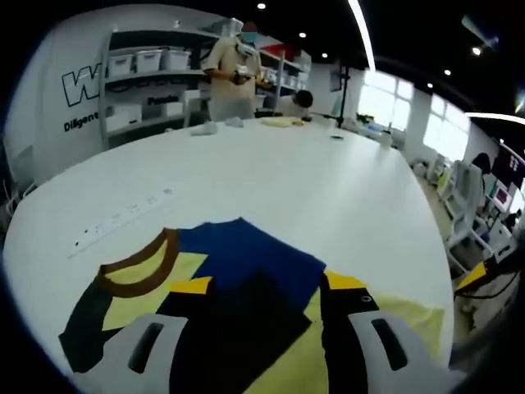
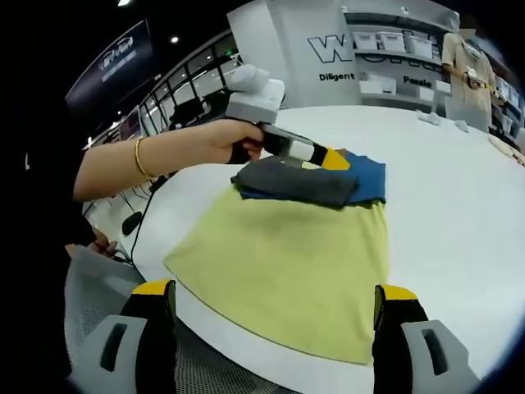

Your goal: Fold the garment on the visible template until the final outline fits inside the template.

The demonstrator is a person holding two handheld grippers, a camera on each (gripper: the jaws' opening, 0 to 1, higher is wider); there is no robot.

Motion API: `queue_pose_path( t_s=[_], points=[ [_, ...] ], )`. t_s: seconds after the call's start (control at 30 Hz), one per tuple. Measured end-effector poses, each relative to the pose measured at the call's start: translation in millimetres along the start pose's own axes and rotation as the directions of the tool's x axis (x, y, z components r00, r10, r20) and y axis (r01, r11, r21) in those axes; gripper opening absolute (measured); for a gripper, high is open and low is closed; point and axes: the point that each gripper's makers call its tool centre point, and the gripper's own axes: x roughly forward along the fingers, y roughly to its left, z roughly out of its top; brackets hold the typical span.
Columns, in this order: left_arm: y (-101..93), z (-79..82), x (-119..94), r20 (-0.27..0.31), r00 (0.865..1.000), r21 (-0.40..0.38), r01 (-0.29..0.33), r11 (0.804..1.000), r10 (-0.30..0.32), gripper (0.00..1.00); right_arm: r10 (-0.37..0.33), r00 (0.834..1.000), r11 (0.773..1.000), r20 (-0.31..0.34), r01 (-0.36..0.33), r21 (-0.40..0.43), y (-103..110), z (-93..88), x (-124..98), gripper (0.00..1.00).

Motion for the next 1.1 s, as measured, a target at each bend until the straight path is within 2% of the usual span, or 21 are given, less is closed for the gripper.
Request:
queue_pose_path(
  t_s=[0.07,0.23,0.4,0.57,0.77,1.1],
  points=[
    [6.4,3.1,-6,0.014,1.0,-0.004,-0.011,1.0,0.011,0.64,0.001,1.0,1.0,0.011,-0.001,-0.003,2,4.0,2,0.99],
    [23.7,3.1,-20,0.025,0.999,-0.013,-0.04,0.999,0.04,0.76,0.012,0.999,1.0,0.05,-0.012,-0.002,11,18.5,11,0.99],
    [39.5,-2.9,-33,0.013,0.998,-0.039,-0.067,0.997,0.068,0.8,0.025,0.997,0.999,0.073,-0.023,-0.028,20,34.0,21,0.99],
    [54.5,-5.9,-47,0.012,0.996,-0.049,-0.088,0.995,0.088,0.86,0.074,0.994,0.995,0.087,-0.068,-0.07,40,51.0,35,0.98],
    [74.6,-6.5,-65,0.03,0.994,-0.107,-0.102,0.989,0.106,0.92,0.121,0.989,0.988,0.084,-0.112,-0.105,60,59.8,49,0.97],
    [109.6,-16.4,-90,0.02,0.987,-0.115,-0.156,0.981,0.159,0.97,0.184,0.979,0.973,0.092,-0.168,-0.156,88,79.7,74,0.93]
  ],
)
